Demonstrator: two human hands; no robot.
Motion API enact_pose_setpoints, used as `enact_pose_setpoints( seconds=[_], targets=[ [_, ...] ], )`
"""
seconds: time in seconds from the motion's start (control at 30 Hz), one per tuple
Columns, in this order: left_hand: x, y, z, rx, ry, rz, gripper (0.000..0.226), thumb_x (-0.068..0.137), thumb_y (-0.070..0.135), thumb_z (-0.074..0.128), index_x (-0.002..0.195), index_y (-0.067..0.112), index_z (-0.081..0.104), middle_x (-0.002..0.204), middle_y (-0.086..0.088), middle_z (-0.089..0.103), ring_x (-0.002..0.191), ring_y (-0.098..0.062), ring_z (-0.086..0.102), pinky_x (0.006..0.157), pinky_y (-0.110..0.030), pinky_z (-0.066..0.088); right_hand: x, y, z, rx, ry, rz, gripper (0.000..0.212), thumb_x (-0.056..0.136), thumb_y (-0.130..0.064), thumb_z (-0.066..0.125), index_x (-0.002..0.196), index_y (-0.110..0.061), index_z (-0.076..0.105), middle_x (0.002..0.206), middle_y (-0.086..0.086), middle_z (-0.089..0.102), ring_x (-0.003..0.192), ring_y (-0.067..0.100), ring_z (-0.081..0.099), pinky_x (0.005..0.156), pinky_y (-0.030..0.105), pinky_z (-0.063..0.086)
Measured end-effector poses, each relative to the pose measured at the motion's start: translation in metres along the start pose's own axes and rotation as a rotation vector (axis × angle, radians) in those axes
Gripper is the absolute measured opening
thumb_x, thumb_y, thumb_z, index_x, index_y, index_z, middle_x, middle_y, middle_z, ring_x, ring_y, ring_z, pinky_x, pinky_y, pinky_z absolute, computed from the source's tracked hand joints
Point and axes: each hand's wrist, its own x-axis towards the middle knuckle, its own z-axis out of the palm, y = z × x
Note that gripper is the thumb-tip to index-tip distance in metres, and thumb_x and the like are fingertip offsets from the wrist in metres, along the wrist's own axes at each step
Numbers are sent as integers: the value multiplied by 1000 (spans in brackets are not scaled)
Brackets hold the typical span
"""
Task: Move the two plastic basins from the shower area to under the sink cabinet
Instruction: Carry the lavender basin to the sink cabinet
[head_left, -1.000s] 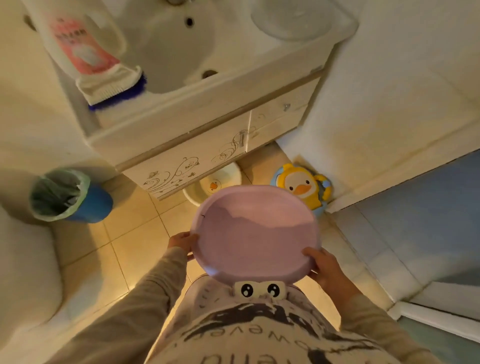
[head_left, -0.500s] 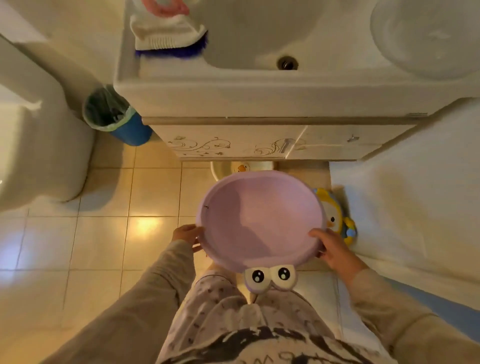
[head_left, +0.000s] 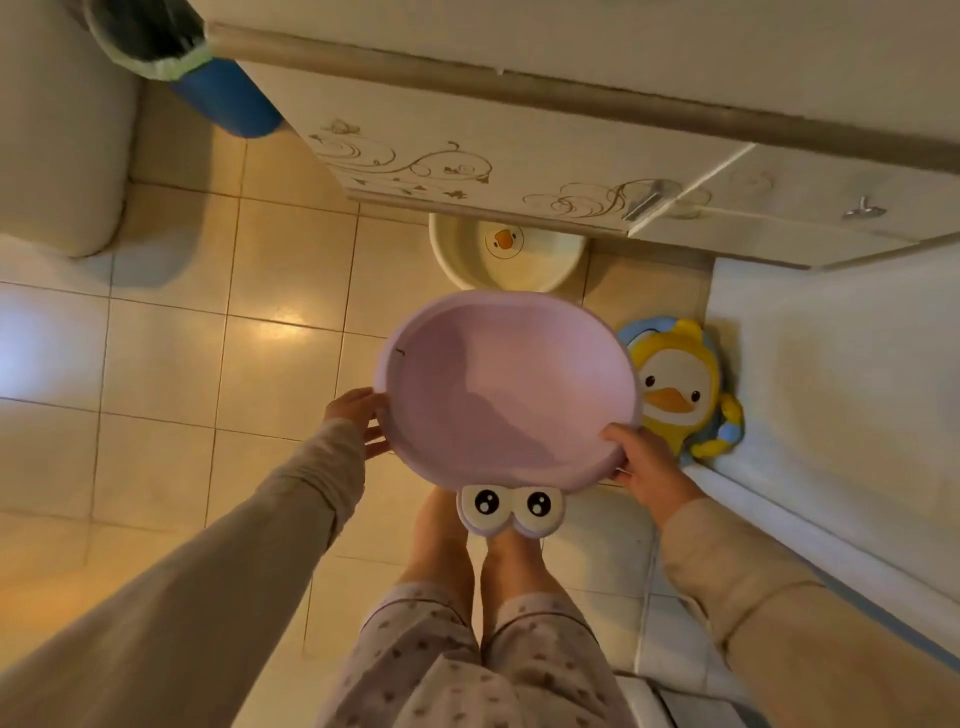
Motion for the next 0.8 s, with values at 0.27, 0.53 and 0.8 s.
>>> enact_pose_setpoints(
  seconds=[0.27,0.53,0.8],
  targets=[
    [146,-17,53,98,-52,23,14,81,1,59,94,7,59,84,-10,61,69,-25,59,54,-31,52,140,37,40,68,102,-70,58,79,3,60,132,-15,45,128,13,55,114,33,56,83,44,51],
    [282,31,115,291,-127,264,11,86,7,57,97,6,54,87,-13,57,61,-19,53,61,-30,45,306,-10,85,12,174,-279,50,78,-2,65,123,-17,50,128,14,57,110,32,58,79,48,53],
    [392,107,163,492,0,591,39,82,21,56,112,-4,62,95,-12,63,68,-23,60,66,-32,50,413,-105,142,5,223,-580,78,61,-16,68,136,-20,46,127,3,56,109,25,59,85,44,55]
  ],
)
